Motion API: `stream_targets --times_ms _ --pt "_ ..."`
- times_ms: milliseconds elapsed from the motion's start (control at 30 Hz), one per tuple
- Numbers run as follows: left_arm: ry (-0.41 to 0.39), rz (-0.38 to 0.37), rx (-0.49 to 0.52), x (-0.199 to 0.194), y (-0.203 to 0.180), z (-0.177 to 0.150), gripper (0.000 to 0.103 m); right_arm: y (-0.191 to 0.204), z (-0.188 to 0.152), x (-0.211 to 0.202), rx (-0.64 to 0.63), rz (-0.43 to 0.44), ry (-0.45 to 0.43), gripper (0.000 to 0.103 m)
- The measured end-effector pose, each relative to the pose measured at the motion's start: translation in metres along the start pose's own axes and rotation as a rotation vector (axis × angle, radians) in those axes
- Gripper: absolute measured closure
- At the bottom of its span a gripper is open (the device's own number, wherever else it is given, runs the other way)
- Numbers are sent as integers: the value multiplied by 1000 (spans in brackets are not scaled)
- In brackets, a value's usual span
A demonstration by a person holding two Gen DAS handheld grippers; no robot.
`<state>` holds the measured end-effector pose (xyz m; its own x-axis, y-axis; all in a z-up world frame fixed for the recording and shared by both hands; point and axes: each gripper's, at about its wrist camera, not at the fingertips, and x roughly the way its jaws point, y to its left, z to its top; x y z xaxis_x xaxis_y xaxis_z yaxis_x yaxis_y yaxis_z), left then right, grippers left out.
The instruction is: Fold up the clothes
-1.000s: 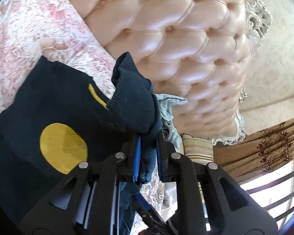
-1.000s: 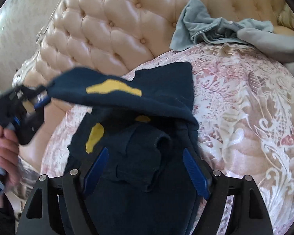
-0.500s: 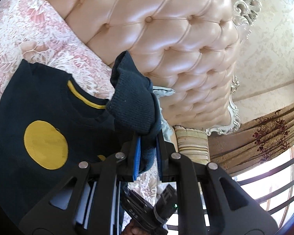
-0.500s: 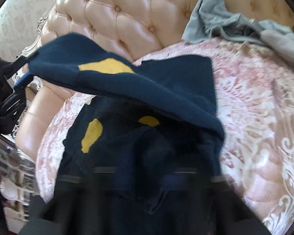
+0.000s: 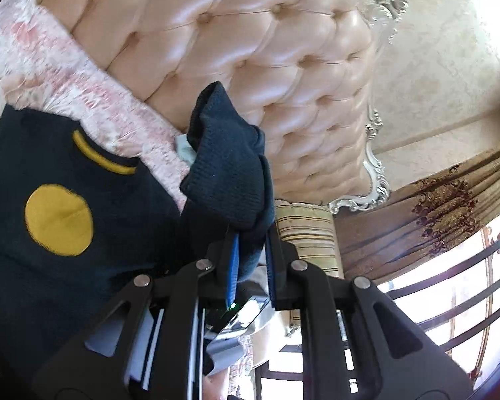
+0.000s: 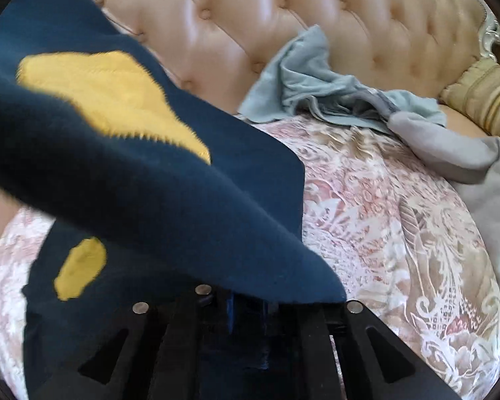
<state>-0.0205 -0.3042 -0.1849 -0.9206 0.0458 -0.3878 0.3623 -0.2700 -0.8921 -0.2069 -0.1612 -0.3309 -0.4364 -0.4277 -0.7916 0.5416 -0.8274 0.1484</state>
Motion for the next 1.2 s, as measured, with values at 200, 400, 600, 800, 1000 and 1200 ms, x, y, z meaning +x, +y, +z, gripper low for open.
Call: stream_targets --times_ms 200,400,600,800,1000,1200 --pt "-40 48 -36 -21 30 -1 87 -10 -6 -7 79 112 80 54" --pt "-79 121 -42 -43 64 -5 87 -35 -42 -72 131 208 35 21" --pt "-98 260 -16 -45 113 -12 87 -79 -51 -81 269 230 -26 21" --pt "-88 330 66 -34 146 -20 86 -54 -6 -64 216 348 -86 21" --pt "-41 360 6 -30 180 -16 73 -35 4 -1 159 268 100 21" --pt "-29 370 16 -55 181 -22 62 -37 -10 2 131 257 98 21"
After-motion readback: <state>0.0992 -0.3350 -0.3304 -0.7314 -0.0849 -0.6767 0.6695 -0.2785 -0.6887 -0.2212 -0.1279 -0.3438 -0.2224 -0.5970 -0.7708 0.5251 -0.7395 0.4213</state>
